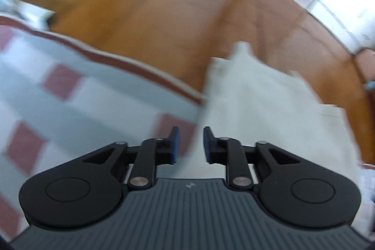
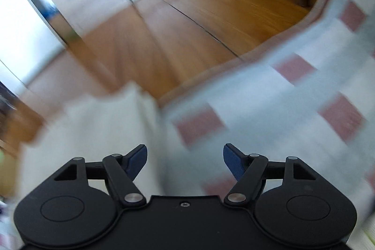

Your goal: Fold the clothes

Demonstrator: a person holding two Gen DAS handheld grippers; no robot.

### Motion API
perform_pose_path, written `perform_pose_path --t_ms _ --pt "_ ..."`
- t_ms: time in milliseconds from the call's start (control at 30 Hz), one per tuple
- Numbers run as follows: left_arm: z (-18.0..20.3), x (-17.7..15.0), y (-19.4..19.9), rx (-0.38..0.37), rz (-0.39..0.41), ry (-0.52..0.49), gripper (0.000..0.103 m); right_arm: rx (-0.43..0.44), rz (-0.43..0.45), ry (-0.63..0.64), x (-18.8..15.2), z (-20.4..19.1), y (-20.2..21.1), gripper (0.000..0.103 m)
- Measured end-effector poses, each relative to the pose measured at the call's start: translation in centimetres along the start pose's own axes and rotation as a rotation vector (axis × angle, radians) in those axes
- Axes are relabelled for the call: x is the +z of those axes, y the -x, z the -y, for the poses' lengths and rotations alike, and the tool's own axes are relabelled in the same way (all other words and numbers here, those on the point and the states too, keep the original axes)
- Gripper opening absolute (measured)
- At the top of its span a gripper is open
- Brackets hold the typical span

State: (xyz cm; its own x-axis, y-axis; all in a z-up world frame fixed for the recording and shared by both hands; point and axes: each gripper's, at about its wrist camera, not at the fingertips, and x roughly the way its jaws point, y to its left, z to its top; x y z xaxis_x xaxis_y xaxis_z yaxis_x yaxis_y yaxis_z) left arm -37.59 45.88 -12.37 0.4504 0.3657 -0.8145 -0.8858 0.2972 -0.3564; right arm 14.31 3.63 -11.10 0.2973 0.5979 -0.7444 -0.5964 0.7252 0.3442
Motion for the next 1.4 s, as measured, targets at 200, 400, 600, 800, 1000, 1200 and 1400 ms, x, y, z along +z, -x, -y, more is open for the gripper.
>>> perform_pose_path --t_ms 200,400,600,800,1000,1200,1400 --pt "6.9 4.4 -4.6 0.038 0.032 -0.255 0.043 0.1 -0.019 0.163 5.8 -4.9 -8.4 0.075" --pt "7.0 6.2 -9.8 -0.028 -0.02 -0.25 0.043 0.087 -0.105 0.253 8.4 -7.6 -13.6 0.07" --pt "6.3 5.9 -11.7 -0.065 -0.026 -0.215 0.026 0.115 -0.159 0.299 7.6 -7.4 -14.1 0.006" --pt "6.5 5.5 -11.0 0.067 0.106 -0.255 0.008 0.063 0.055 0.363 7.6 -8.1 -8.0 0.004" --pt "4.9 5.1 -11.8 0.106 0.078 -0.224 0.006 -0.092 -0.016 0.453 5.6 -9.3 -10.6 0.004" --pt "5.8 5.1 -8.9 0.062 0.105 -0.255 0.006 -0.369 0.011 0.557 4.6 -11.3 -12.2 0.009" --pt "11.4 2.4 -6.6 -0.16 0.063 -0.345 0.007 -0.069 0.029 0.353 3.7 -14.1 -5.2 0.011"
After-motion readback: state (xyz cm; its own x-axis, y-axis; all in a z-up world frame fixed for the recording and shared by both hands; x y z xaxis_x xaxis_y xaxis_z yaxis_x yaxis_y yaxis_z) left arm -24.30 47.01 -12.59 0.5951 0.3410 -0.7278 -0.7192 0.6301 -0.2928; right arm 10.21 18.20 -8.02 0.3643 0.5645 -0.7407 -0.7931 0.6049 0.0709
